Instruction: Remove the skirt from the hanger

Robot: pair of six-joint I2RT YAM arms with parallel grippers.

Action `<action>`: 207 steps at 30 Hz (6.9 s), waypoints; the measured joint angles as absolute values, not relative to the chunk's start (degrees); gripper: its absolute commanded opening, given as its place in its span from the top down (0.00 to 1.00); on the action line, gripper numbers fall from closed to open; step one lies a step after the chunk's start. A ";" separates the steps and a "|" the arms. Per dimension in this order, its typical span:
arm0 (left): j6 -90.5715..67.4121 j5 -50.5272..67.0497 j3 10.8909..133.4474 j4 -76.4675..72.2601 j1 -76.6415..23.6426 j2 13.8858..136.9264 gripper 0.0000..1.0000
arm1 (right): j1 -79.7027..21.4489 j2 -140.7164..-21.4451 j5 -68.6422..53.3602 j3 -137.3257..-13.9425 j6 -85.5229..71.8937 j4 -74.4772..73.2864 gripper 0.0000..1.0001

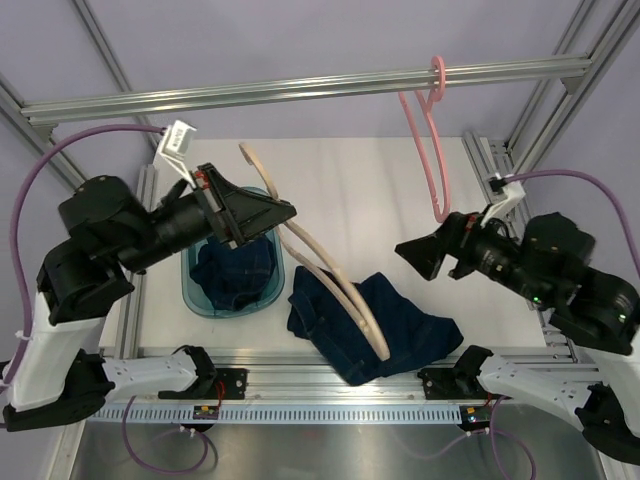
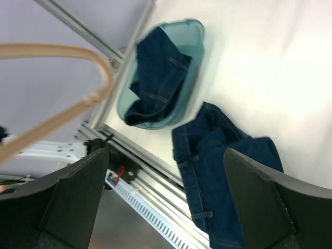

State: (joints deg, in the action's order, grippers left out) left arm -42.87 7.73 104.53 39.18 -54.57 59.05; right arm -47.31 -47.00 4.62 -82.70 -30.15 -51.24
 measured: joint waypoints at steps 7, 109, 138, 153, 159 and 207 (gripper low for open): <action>-37.80 0.45 104.44 51.57 -54.57 66.74 1.00 | -47.31 -49.34 -1.78 -100.88 -28.49 -57.69 0.05; -47.64 0.47 61.58 40.42 -56.49 45.01 0.07 | -54.28 -64.20 34.98 -88.92 -38.59 -54.30 1.00; -48.34 -6.90 65.67 40.77 -72.88 61.54 0.06 | -52.31 -68.18 39.46 -87.50 -36.05 -51.83 0.77; -48.49 -10.17 69.56 41.15 -76.53 70.57 0.04 | -51.96 -63.44 36.27 -81.52 -28.62 -51.09 0.16; -48.31 -11.07 72.51 41.89 -76.69 76.36 0.02 | -51.96 -56.53 35.07 -82.91 -24.14 -49.45 0.08; -47.48 -12.14 62.46 12.62 -71.50 105.34 1.00 | -51.94 -22.83 33.30 -85.45 -30.57 -65.12 0.06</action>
State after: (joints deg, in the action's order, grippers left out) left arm -47.48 -12.14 62.46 12.62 -71.50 105.34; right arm -51.94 -22.83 33.30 -85.45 -30.57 -65.12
